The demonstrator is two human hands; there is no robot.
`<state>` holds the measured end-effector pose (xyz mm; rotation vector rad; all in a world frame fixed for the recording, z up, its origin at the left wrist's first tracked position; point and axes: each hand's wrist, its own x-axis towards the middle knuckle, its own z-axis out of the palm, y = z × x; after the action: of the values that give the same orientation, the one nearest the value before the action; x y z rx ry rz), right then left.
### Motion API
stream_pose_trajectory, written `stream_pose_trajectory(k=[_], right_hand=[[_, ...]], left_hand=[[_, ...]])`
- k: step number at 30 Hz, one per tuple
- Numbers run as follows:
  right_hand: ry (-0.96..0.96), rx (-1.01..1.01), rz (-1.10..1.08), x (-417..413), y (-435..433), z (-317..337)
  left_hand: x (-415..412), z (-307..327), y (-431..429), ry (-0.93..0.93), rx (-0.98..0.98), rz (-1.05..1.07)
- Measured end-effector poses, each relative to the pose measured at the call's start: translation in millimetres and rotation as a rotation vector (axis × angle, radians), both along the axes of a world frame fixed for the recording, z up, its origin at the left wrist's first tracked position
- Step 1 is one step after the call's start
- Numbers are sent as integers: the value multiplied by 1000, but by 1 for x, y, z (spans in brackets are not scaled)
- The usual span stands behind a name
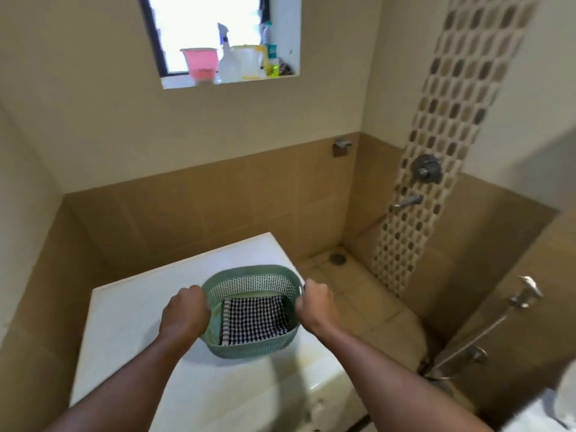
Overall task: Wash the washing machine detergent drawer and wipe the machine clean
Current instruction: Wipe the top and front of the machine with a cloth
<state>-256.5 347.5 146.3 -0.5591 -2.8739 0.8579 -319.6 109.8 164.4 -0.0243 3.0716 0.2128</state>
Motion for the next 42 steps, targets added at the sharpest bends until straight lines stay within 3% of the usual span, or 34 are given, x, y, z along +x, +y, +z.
stream_pose_trajectory(k=[8, 13, 17, 24, 32, 37, 42], right_hand=[[173, 39, -281, 97, 221, 78], [283, 56, -504, 155, 346, 145], [366, 61, -679, 194, 429, 210], [543, 117, -869, 261, 529, 332], [874, 50, -854, 264, 617, 461], [882, -36, -880, 234, 685, 498], [882, -28, -940, 205, 741, 492]], left_hand=[[36, 74, 246, 82, 87, -259], [74, 149, 388, 135, 252, -370], [94, 213, 483, 128, 508, -420], [125, 320, 636, -82, 1080, -607], [109, 436, 758, -284, 1444, -933], [79, 476, 843, -315, 1532, -1069], [52, 468, 924, -383, 1563, -1107]])
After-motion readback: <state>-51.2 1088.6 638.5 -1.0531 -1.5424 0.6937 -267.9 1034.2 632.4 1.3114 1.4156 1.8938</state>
